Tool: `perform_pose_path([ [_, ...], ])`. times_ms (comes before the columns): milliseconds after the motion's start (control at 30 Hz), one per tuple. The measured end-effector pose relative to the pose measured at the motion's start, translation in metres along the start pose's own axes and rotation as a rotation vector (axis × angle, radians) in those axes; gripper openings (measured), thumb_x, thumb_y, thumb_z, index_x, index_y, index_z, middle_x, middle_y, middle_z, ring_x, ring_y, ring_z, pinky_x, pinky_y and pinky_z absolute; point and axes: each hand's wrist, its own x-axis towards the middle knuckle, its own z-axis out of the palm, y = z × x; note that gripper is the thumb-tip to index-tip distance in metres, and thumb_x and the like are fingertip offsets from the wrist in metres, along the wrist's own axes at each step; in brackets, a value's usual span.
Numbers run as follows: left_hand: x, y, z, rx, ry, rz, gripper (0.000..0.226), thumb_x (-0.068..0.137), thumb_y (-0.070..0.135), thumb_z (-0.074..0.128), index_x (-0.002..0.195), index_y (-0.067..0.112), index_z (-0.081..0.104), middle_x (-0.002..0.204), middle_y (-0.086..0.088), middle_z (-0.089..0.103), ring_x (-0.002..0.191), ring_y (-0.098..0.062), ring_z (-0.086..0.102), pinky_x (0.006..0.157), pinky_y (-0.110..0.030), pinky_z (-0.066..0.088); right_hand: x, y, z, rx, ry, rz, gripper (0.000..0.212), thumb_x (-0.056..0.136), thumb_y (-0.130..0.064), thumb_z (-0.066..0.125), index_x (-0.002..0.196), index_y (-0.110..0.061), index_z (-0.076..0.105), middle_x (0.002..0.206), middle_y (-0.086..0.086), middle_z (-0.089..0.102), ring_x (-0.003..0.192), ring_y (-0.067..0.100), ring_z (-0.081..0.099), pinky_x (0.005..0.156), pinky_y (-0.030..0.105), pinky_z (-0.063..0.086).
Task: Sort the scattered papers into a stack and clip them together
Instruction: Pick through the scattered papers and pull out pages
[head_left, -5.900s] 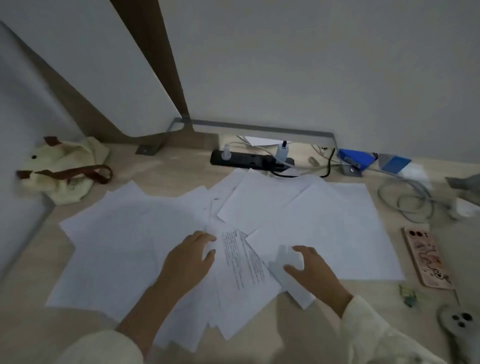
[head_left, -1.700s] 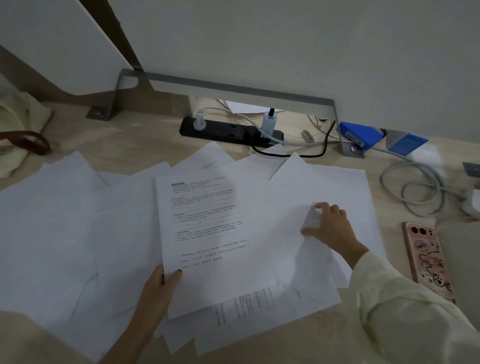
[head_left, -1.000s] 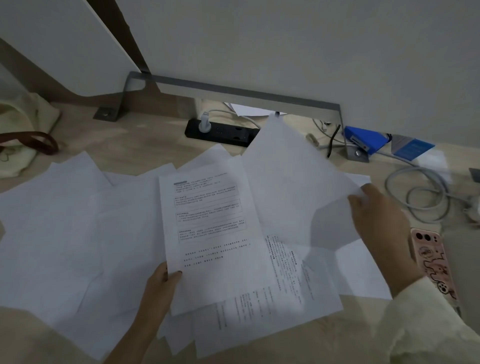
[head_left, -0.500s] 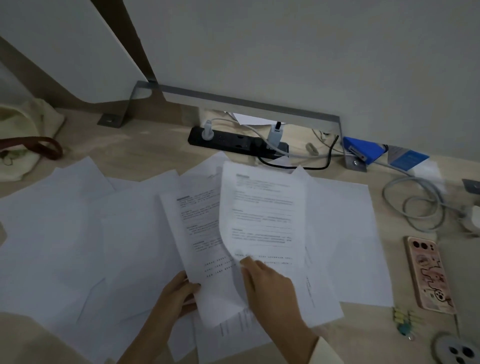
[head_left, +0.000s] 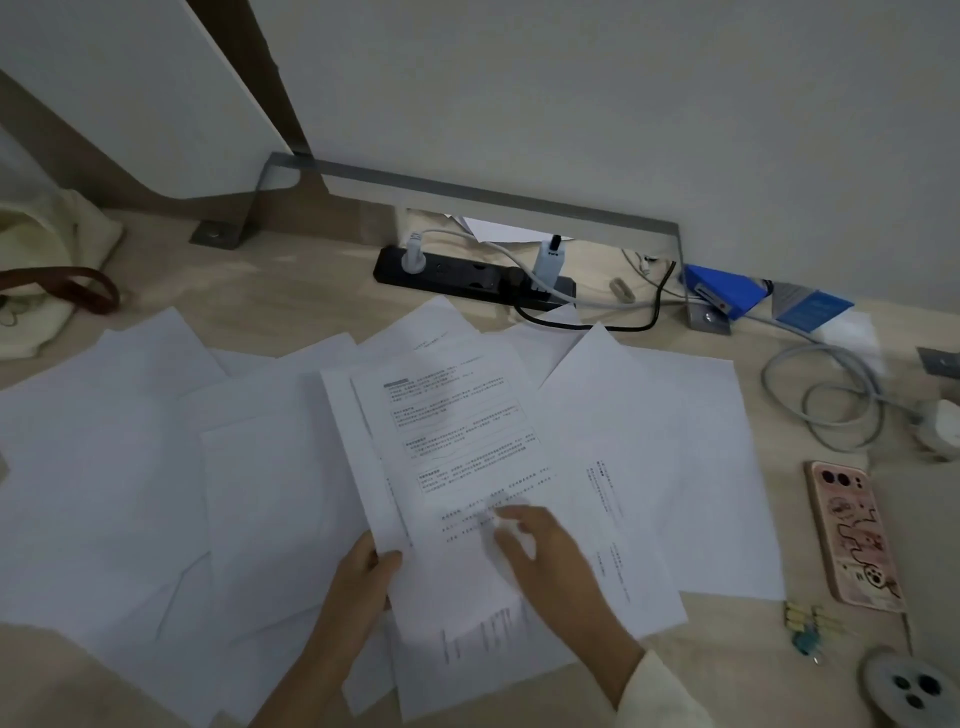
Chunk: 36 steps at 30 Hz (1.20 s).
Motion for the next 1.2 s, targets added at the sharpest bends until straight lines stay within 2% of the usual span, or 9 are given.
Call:
perform_pose_path([
  [133,0.003,0.002,-0.003,0.013,0.029,0.009,0.026,0.092,0.011,0.048,0.117,0.011,0.053,0.095,-0.006,0.060,0.089,-0.025,0.057,0.074,-0.033,0.046,0.003,0.052,-0.051,-0.099,0.346,0.262,0.036,0.084,-0.018,0.060,0.119,-0.010,0.055,0.120,0.018,0.054,0.109,0.033,0.053,0.091,0.037,0.044],
  [333,0.005,0.013,0.012,-0.094,0.051,0.018,0.035,0.081,0.029,0.067,0.112,0.025,0.052,0.102,0.004,0.061,0.096,-0.020,0.059,0.079,-0.033,0.048,-0.008,0.092,-0.065,-0.253,0.381,0.474,0.076,0.066,-0.029,0.080,0.125,0.001,0.042,0.122,0.024,0.046,0.115,0.041,0.042,0.096,0.043,0.036],
  [467,0.009,0.012,0.020,-0.195,0.024,-0.048,0.036,0.082,0.019,0.066,0.117,0.018,0.058,0.104,-0.002,0.066,0.094,-0.022,0.062,0.074,-0.033,0.050,-0.005,0.096,-0.062,-0.163,0.356,0.513,0.058,0.072,-0.027,0.076,0.113,0.000,0.046,0.110,0.018,0.053,0.108,0.038,0.049,0.088,0.041,0.042],
  [633,0.014,0.015,0.023,-0.202,0.005,-0.028,0.031,0.085,0.008,0.060,0.115,0.017,0.054,0.096,-0.001,0.064,0.087,-0.021,0.060,0.071,-0.032,0.048,-0.005,0.098,-0.068,-0.101,0.298,0.519,0.021,0.082,-0.025,0.064,0.077,-0.013,0.047,0.086,0.005,0.049,0.084,0.026,0.051,0.077,0.037,0.044],
  [700,0.014,0.017,0.023,-0.160,0.029,0.007,0.030,0.086,0.007,0.058,0.113,0.017,0.053,0.097,-0.001,0.062,0.085,-0.019,0.059,0.069,-0.030,0.046,-0.006,0.098,-0.075,-0.046,0.329,0.485,0.010,0.088,-0.018,0.056,0.085,-0.010,0.050,0.082,0.003,0.054,0.077,0.023,0.050,0.072,0.034,0.043],
  [867,0.013,0.029,0.006,-0.036,0.103,0.118,0.044,0.086,0.004,0.057,0.129,0.012,0.048,0.109,-0.005,0.057,0.095,-0.023,0.053,0.083,-0.033,0.040,-0.004,0.088,-0.106,0.031,0.595,0.354,0.022,0.093,-0.010,0.046,0.109,-0.001,0.058,0.098,0.014,0.061,0.083,0.023,0.052,0.074,0.029,0.038],
  [967,0.012,0.035,-0.011,0.002,0.146,0.133,0.046,0.087,0.003,0.054,0.132,0.009,0.046,0.117,-0.009,0.056,0.098,-0.022,0.050,0.088,-0.034,0.039,0.000,0.080,-0.133,0.245,0.778,0.326,0.022,0.091,-0.008,0.047,0.108,-0.002,0.060,0.093,0.013,0.060,0.085,0.027,0.054,0.073,0.030,0.039],
  [1067,0.009,0.038,-0.026,0.027,0.178,0.123,0.047,0.087,0.003,0.054,0.134,0.006,0.044,0.125,-0.014,0.054,0.099,-0.022,0.047,0.091,-0.036,0.037,0.002,0.070,-0.155,0.532,0.885,0.288,0.017,0.089,-0.006,0.045,0.096,-0.006,0.061,0.076,0.006,0.054,0.067,0.017,0.049,0.053,0.020,0.045],
  [1200,0.004,0.035,-0.043,0.041,0.225,0.103,0.049,0.087,0.003,0.054,0.135,0.005,0.042,0.127,-0.014,0.053,0.109,-0.030,0.050,0.094,-0.038,0.037,-0.004,0.068,-0.170,0.746,0.856,0.259,0.017,0.091,-0.009,0.043,0.084,-0.024,0.048,0.076,-0.006,0.047,0.069,0.009,0.047,0.047,0.005,0.045],
])
